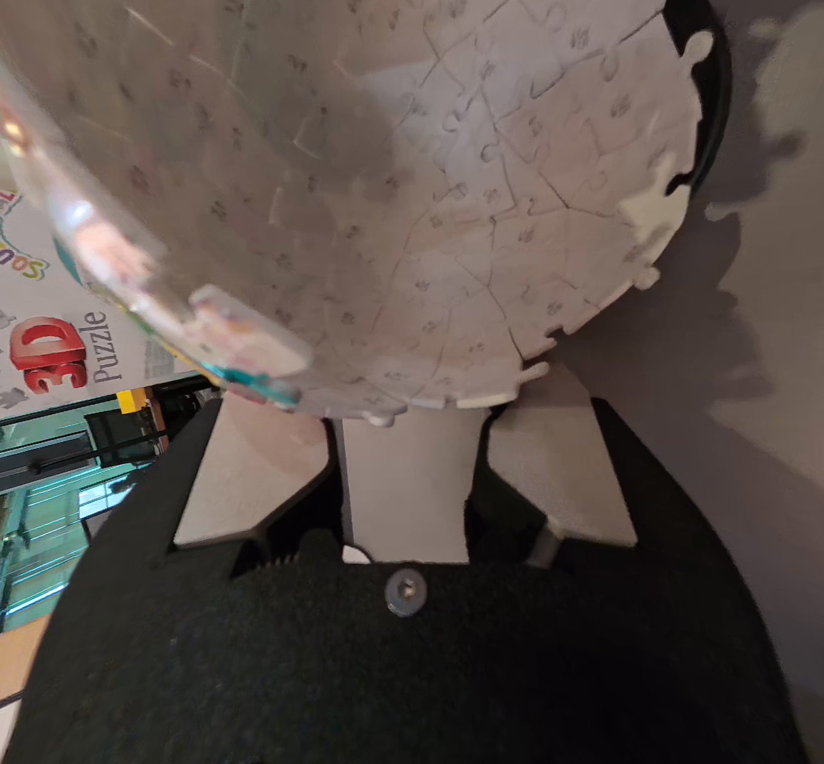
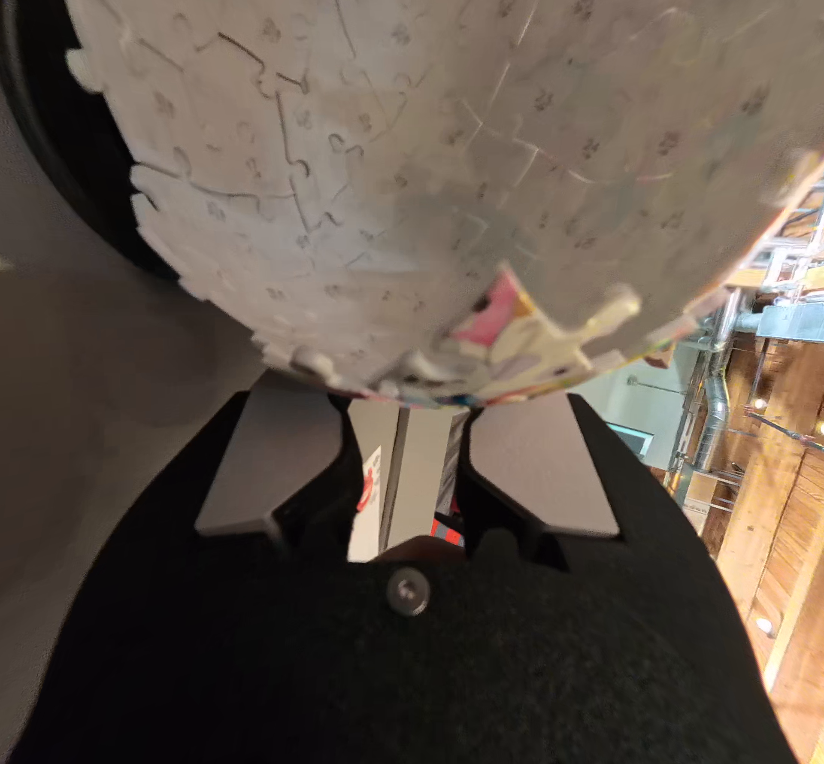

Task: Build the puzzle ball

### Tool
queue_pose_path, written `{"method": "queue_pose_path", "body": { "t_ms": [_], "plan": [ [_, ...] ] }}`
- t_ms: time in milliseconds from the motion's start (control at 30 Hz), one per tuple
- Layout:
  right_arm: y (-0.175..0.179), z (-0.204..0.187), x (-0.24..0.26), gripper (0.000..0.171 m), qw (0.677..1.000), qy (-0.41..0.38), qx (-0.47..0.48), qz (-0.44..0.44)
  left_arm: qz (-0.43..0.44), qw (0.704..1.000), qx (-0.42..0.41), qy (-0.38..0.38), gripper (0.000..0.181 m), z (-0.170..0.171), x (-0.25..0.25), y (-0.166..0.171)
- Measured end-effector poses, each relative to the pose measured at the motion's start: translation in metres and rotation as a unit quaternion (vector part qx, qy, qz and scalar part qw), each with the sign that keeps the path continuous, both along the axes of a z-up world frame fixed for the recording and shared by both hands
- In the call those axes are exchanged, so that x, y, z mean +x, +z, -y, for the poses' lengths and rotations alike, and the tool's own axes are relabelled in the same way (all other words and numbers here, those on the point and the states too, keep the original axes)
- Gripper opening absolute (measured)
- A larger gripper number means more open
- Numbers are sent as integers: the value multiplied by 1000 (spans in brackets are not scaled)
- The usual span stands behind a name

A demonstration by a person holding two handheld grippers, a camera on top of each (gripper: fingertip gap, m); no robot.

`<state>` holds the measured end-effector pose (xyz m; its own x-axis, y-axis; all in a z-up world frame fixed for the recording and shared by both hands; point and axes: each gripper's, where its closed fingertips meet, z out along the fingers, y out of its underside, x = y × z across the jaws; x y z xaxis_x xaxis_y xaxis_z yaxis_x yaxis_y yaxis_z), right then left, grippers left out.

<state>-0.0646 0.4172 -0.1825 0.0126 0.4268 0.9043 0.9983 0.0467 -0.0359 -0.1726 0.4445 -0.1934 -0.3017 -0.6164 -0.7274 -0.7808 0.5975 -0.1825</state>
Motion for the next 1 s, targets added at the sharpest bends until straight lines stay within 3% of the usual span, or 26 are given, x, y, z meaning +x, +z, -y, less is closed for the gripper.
{"method": "queue_pose_path", "body": {
  "t_ms": [367,500,600,700,767,800,900,1000],
  "plan": [
    [-2,19,21,55,996,-64,-19,-65,6,999,-32,43,74,0,-22,0],
    [5,50,44,53,976,-155,-54,-144,60,984,-123,110,60,5,-57,7],
    [6,87,21,42,938,-183,-112,-271,171,938,-261,152,48,33,-66,21],
    [16,108,-29,22,897,-153,-123,-397,275,861,-400,149,26,75,-52,38],
    [20,111,-54,15,884,-140,-108,-433,323,821,-449,137,0,99,-39,48],
    [18,109,-59,9,886,-142,-95,-431,336,814,-448,152,0,102,-34,47],
    [1,102,-57,0,906,-169,-76,-381,329,830,-417,171,0,105,-23,37],
    [-4,97,-57,0,903,-174,-77,-386,309,848,-396,169,0,109,-14,29]
  ]
}}
